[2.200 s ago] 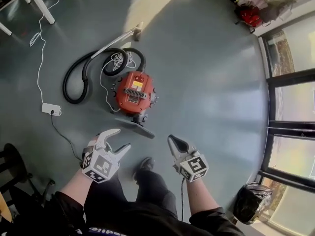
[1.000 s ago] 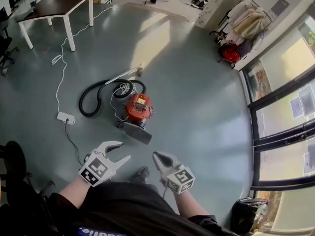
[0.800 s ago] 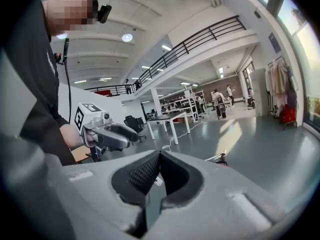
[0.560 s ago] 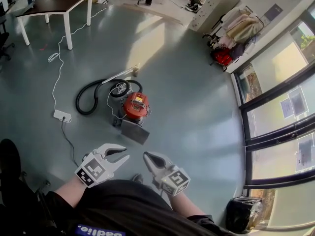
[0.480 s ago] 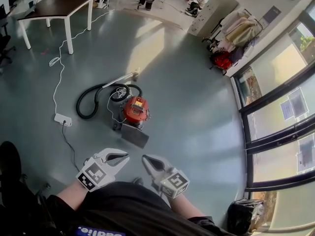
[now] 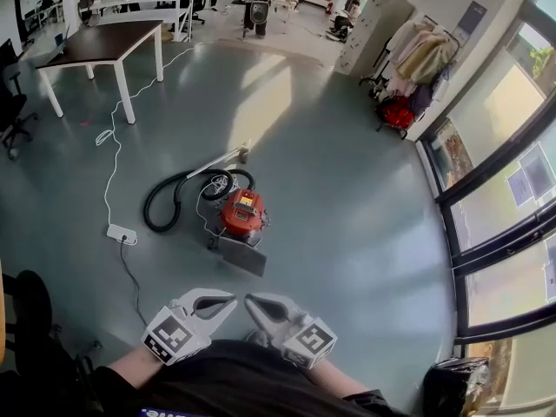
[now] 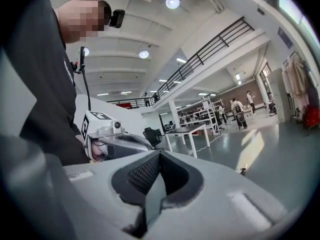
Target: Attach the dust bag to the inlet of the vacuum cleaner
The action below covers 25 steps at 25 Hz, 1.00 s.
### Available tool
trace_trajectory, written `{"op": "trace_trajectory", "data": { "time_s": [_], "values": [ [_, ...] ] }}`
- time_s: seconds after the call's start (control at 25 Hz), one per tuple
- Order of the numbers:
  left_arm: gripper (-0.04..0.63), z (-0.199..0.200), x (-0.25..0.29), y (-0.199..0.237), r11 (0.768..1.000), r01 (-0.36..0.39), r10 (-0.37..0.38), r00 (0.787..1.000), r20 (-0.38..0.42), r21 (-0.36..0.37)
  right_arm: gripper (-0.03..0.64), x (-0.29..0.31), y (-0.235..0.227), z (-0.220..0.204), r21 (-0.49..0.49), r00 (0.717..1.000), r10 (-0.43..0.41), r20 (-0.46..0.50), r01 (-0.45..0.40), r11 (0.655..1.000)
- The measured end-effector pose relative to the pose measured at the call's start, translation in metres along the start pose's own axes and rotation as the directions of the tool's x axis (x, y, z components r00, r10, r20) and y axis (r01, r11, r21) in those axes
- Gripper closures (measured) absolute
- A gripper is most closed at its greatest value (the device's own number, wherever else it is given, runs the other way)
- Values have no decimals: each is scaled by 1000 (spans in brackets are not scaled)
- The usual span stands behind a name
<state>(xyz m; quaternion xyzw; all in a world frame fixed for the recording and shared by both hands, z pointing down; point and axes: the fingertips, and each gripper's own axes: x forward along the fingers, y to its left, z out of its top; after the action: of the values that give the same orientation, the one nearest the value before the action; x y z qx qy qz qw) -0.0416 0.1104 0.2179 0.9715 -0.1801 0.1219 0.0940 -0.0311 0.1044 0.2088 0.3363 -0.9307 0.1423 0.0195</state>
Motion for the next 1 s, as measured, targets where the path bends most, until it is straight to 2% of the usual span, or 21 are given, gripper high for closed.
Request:
{"op": "trace_trajectory", "data": {
  "time_s": [0.2, 0.44, 0.68, 1.0],
  "values": [
    [578, 5, 7, -1, 999, -7, 7, 1000, -4, -48, 623, -12, -2, 13, -26, 999, 15, 35, -14, 1000],
    [578, 7, 12, -11, 999, 11, -10, 1000, 4, -37, 623, -20, -1, 12, -47, 999, 11, 42, -9, 999],
    [578, 4, 9, -19, 1000, 9, -9, 1000, -3, -23, 623, -27, -2, -1, -59, 1000, -1, 27, 3, 998],
    [578, 0, 5, -15, 1000, -8, 7, 1000, -12, -21, 623, -20, 6, 6, -59, 1000, 16, 24, -15, 998]
  ]
}}
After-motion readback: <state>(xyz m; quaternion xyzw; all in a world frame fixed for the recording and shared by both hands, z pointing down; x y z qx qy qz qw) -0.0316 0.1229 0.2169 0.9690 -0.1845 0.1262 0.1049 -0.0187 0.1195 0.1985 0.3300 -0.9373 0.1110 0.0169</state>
